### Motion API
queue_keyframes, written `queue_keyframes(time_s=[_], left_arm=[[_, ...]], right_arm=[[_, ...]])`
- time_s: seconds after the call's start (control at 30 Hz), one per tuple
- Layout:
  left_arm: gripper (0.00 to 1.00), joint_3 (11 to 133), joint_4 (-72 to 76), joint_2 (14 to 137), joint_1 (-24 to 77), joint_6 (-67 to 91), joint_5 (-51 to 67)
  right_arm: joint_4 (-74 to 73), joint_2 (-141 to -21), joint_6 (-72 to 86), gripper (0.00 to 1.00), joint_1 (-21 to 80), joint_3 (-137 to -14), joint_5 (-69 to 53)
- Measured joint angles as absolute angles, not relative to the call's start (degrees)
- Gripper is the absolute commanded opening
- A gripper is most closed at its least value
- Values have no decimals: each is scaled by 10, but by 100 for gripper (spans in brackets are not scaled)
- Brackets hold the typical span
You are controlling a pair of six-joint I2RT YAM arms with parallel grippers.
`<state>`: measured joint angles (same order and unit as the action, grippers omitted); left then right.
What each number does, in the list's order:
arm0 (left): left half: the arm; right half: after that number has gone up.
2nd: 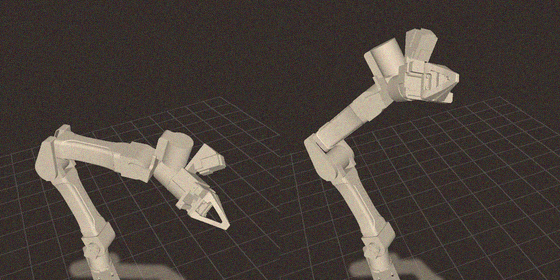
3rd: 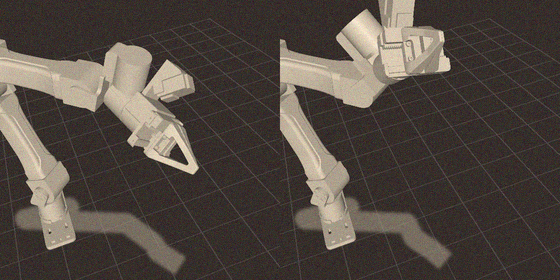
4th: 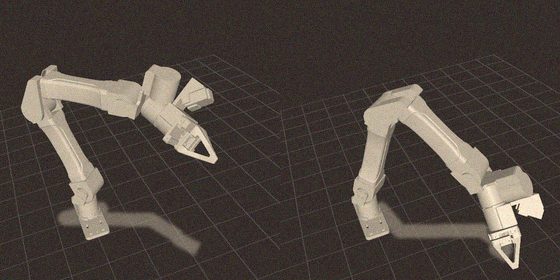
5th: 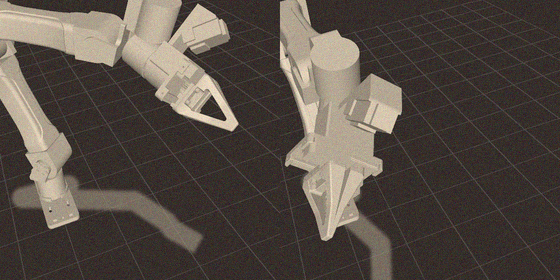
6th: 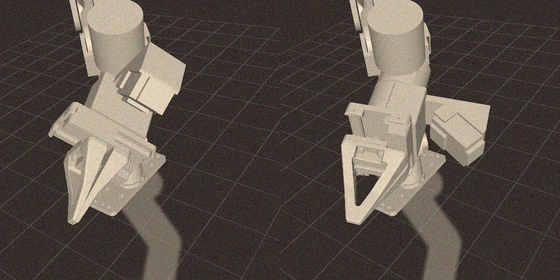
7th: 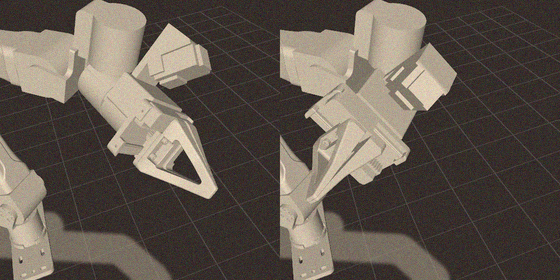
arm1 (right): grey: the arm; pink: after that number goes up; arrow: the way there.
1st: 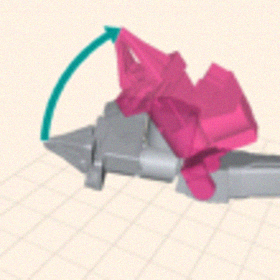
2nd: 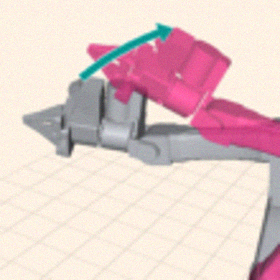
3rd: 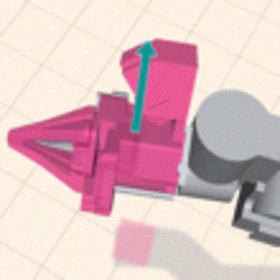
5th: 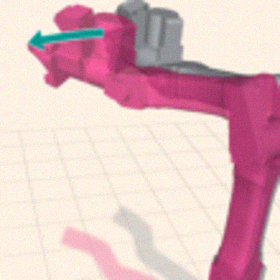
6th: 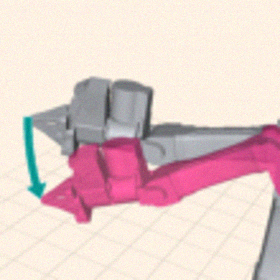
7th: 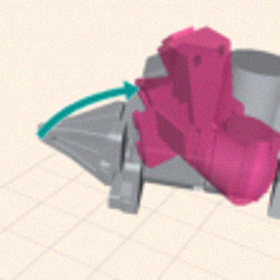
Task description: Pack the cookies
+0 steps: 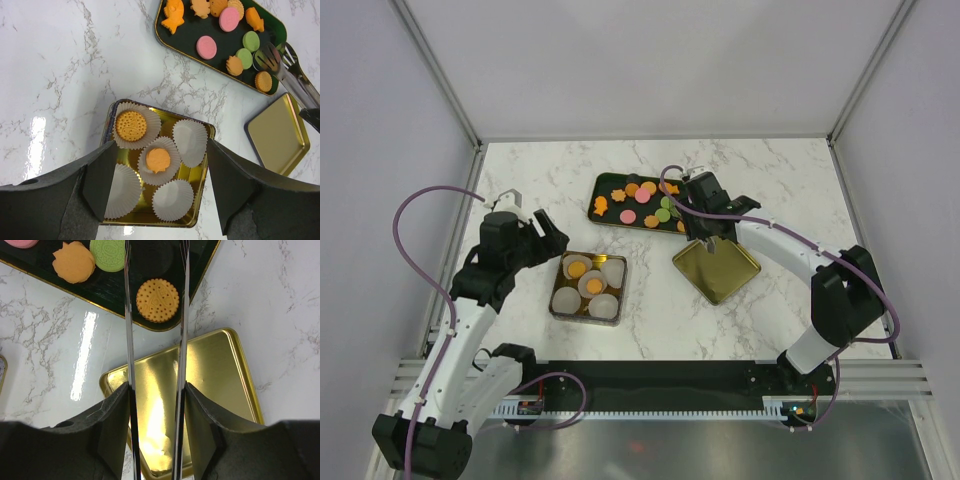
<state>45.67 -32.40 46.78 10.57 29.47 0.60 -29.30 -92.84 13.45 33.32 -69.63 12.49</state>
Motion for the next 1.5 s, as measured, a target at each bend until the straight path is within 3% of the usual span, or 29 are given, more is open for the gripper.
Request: queue_keyframes(time_s=[1.5], left_arm=[[80,457,-324,473,106,295,7]], right_arm=[[-278,-929,134,52,324,-669,108]])
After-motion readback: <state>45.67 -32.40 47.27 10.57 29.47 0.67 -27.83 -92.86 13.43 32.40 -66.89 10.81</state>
